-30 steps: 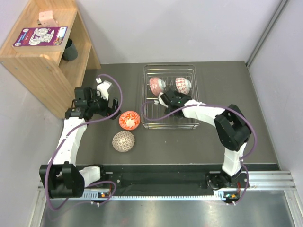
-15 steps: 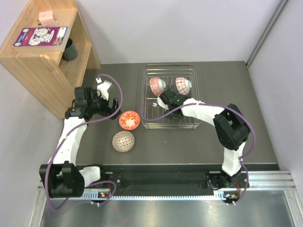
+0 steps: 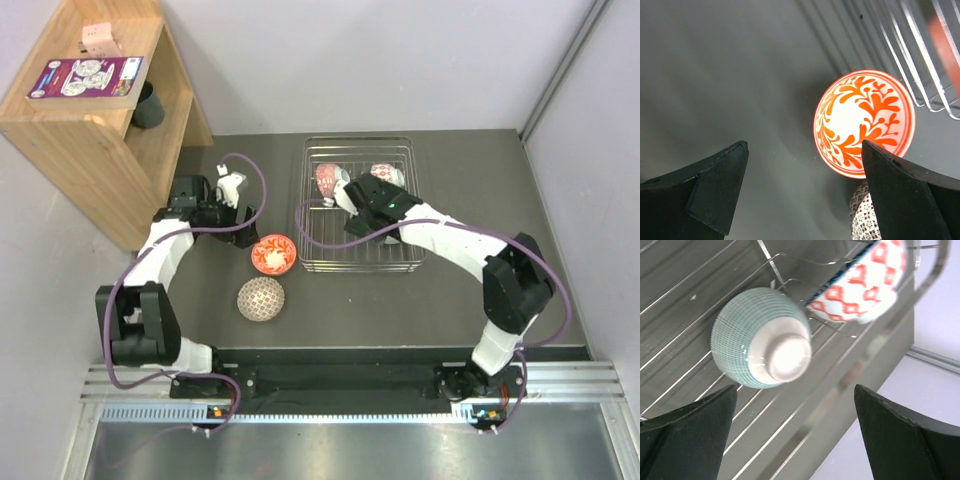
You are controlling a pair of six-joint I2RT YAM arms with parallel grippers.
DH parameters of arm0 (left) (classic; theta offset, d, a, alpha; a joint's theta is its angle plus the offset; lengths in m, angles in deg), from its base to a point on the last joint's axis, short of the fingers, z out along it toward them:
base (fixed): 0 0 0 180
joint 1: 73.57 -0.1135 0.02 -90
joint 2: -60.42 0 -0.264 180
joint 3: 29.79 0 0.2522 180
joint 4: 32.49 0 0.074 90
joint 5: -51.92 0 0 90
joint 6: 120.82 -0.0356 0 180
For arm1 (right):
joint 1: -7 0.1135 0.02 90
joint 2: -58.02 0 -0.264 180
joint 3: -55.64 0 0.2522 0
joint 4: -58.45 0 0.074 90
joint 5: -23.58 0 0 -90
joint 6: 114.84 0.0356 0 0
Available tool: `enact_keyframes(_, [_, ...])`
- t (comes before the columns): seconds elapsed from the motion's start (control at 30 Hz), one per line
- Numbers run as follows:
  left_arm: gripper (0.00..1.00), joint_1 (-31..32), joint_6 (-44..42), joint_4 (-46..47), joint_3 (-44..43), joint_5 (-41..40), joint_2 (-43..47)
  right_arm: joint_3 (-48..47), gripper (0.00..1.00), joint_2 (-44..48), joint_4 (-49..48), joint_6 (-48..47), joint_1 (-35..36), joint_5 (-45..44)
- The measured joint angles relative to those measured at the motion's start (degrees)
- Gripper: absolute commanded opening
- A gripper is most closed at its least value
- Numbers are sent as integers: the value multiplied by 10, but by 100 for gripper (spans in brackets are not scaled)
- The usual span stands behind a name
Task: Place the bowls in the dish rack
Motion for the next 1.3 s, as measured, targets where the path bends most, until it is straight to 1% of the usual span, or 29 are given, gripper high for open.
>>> enact_keyframes(0.17, [99, 0, -11, 1, 0, 0, -45, -10, 100, 31, -6, 8, 0, 2])
enact_keyframes(0.33, [99, 0, -20, 3, 2, -1, -110, -15, 100, 48, -9, 23, -3, 13])
enact_keyframes(0.37, [97, 0, -21, 4, 3, -2, -120, -15, 100, 50, -10, 24, -3, 15])
enact_keyframes(0.4, [83, 1, -23, 5, 5, -4, -128, -15, 100, 52, -10, 26, -4, 17])
enact_keyframes(0.47, [53, 3, -25, 6, 9, -7, -140, -15, 100, 55, -10, 30, -6, 23])
enact_keyframes(0.5, [22, 4, -24, 7, 11, -7, -144, -15, 100, 56, -10, 32, -7, 25])
enact_keyframes(0.57, [2, 6, -26, 7, 12, -3, -152, -15, 100, 56, -11, 35, -10, 29])
enact_keyframes(0.6, [0, 8, -25, 12, 13, -2, -155, -15, 100, 56, -12, 38, -11, 31])
enact_keyframes(0.67, [0, 9, -19, 11, 7, 32, -149, -15, 100, 56, -12, 40, -14, 35])
enact_keyframes(0.93, [0, 32, -22, 20, 6, 27, -146, -15, 100, 56, -13, 53, -22, 45])
enact_keyframes(1.07, [0, 36, -20, -2, -17, 17, -156, -15, 100, 56, -13, 66, -31, 57])
enact_keyframes(1.17, [0, 35, -19, -17, -44, 5, -162, -20, 100, 56, -9, 87, -41, 93])
enact_keyframes(1.23, [0, 34, -18, -27, -76, 1, -162, -31, 100, 56, -3, 106, -51, 137])
enact_keyframes(1.3, [0, 32, -12, -30, -120, 8, -161, -47, 100, 56, 2, 134, -66, 200])
